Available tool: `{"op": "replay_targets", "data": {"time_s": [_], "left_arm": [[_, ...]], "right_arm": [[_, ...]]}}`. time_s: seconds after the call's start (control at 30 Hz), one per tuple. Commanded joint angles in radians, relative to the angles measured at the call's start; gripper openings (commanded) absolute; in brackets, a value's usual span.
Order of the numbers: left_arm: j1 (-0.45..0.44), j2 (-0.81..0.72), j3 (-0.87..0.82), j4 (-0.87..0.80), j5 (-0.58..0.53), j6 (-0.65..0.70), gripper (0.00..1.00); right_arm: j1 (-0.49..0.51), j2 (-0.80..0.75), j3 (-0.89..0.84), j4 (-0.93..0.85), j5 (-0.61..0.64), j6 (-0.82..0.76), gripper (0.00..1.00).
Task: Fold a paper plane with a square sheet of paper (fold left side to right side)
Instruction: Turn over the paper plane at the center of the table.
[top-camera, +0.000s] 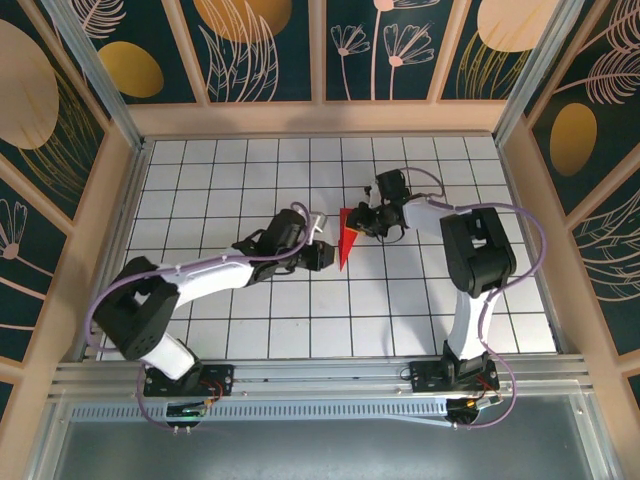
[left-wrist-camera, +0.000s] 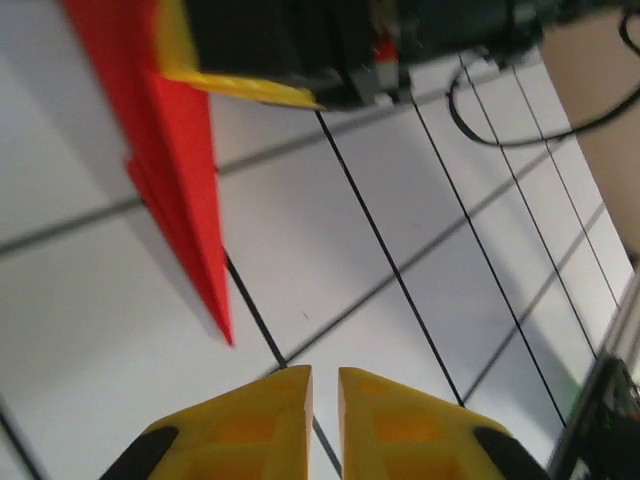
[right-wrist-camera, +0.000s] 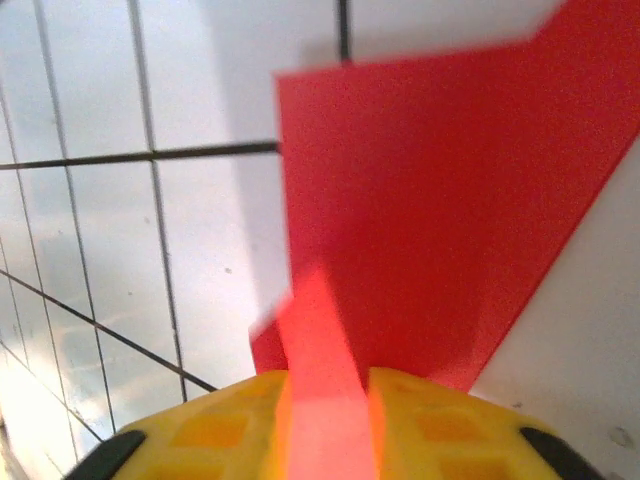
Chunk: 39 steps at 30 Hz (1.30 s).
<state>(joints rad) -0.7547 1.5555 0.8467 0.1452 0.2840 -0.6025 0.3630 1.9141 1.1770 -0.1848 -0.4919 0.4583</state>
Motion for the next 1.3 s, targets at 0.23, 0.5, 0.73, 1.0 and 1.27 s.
{"op": "replay_targets", "data": {"time_s": [0.23, 0.5, 0.73, 1.0, 1.27], "left_arm": [[0.034, -0.182, -0.111, 0.074, -0.522, -0.053, 0.63], [0.035, -0.228, -0.136, 0.018, -0.657, -0.012, 0.76], [0.035, -0.296, -0.197, 0.003, -0.717, -0.003, 0.81], [0.034, -0.324, -0.232, 0.008, -0.755, -0.004, 0.83], [0.035, -0.325, -0.222, 0.002, -0.761, 0.004, 0.83]], "right_arm": [[0.086, -0.107, 0.085, -0.223, 0.387, -0.047, 0.54], [0.174, 0.016, 0.19, -0.274, 0.497, -0.008, 0.69], [0.177, 0.129, 0.29, -0.337, 0.567, 0.005, 0.71], [0.197, 0.13, 0.284, -0.368, 0.601, 0.017, 0.46], [0.201, 0.079, 0.274, -0.392, 0.637, 0.017, 0.24]]}}
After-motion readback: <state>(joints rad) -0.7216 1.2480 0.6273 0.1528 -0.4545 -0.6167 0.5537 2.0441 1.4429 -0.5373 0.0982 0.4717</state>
